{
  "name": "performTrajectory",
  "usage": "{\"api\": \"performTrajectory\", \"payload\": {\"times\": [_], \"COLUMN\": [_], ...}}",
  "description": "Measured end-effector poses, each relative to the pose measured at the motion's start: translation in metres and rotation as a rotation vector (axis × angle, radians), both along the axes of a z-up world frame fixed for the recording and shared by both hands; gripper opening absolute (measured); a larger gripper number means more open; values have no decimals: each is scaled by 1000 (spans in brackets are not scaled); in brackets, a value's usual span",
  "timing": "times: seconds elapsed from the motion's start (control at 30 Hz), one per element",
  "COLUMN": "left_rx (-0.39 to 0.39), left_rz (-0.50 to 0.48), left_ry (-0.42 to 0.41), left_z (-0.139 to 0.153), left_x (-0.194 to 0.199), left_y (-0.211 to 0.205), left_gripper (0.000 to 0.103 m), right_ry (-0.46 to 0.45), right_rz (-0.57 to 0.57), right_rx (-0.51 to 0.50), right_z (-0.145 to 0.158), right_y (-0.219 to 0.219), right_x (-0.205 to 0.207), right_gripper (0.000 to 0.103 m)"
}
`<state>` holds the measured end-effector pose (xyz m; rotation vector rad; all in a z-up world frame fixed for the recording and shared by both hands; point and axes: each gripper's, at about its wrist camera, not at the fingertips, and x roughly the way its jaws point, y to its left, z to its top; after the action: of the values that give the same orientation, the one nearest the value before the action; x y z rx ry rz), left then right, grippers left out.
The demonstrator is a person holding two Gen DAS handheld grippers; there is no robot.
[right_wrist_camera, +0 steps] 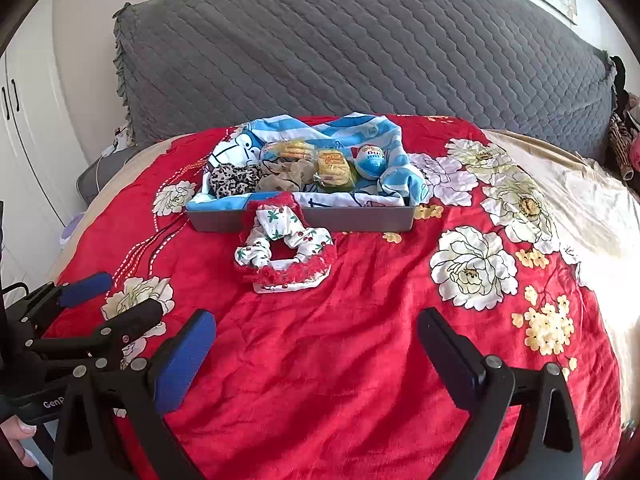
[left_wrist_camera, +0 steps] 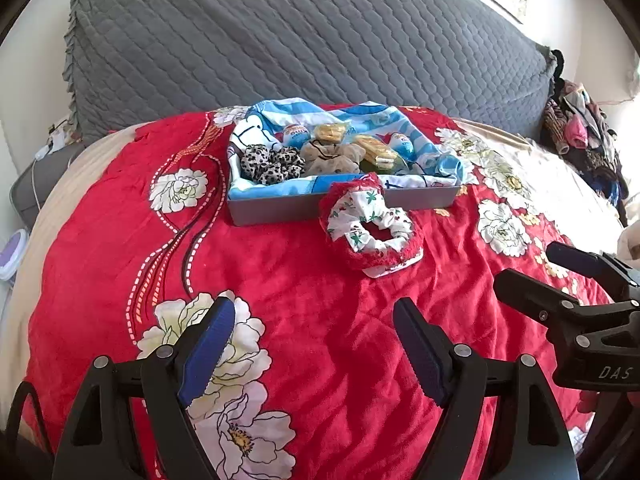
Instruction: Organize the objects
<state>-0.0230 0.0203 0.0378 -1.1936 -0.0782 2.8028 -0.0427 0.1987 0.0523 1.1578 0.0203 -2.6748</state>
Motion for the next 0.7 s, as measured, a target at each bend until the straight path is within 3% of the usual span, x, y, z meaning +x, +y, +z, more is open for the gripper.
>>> {"api": "performTrajectory", "payload": {"times": [0.7], "left_rx": [-14], "left_rz": [12], "left_ry": [17], "left_z": [-17], "left_x": [-5], "left_y": [2], "left_gripper": [83], "right_ry": [-23], "right_rz": [-17], "right_rx": [-2], "right_z": [-20], "right_y": [4], "right_x": [-6], "right_gripper": [102]}}
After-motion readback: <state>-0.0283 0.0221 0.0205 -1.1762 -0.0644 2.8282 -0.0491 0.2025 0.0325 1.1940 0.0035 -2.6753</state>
